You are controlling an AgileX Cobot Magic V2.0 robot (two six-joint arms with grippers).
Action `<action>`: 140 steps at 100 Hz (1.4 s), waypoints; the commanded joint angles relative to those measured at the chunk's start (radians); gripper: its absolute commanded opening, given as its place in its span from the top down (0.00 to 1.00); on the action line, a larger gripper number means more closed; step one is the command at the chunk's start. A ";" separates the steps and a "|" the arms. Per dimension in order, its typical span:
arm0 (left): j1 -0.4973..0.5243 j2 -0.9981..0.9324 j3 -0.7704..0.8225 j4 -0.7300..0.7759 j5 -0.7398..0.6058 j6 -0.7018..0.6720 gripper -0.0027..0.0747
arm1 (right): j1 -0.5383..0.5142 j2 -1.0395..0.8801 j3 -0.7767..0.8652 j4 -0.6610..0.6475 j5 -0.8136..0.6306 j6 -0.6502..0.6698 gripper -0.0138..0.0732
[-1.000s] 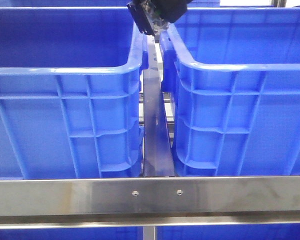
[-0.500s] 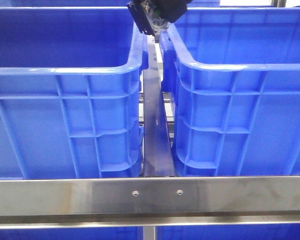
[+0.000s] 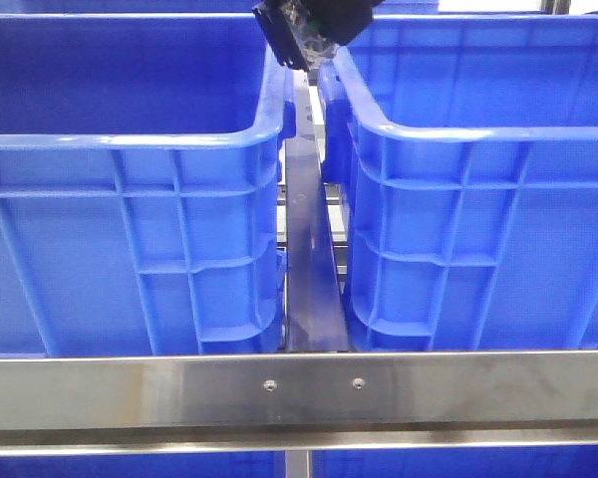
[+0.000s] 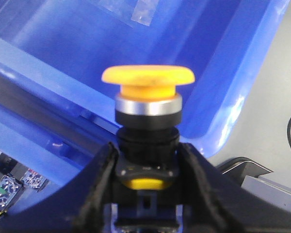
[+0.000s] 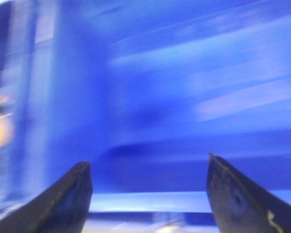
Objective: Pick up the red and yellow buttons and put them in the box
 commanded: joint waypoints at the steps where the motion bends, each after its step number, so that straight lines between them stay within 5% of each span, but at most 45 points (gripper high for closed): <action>1: -0.009 -0.039 -0.032 -0.017 -0.058 0.000 0.84 | 0.028 0.050 -0.051 0.188 -0.035 -0.105 0.24; 27: -0.009 -0.039 -0.032 -0.017 -0.058 0.000 0.84 | 0.100 0.204 -0.073 0.622 -0.017 -0.358 0.24; 58: -0.009 -0.039 -0.032 -0.017 -0.058 0.000 0.84 | 0.154 0.366 -0.073 0.947 0.001 -0.585 0.24; 85: -0.009 -0.039 -0.032 -0.017 -0.058 0.000 0.84 | 0.155 0.435 -0.073 1.008 0.011 -0.657 0.25; 111: -0.009 -0.039 -0.032 -0.017 -0.058 0.000 0.84 | 0.155 0.435 -0.073 1.011 0.019 -0.658 0.54; 140: -0.009 -0.039 -0.032 -0.017 -0.058 0.000 0.81 | 0.155 0.435 -0.073 1.013 0.029 -0.658 0.55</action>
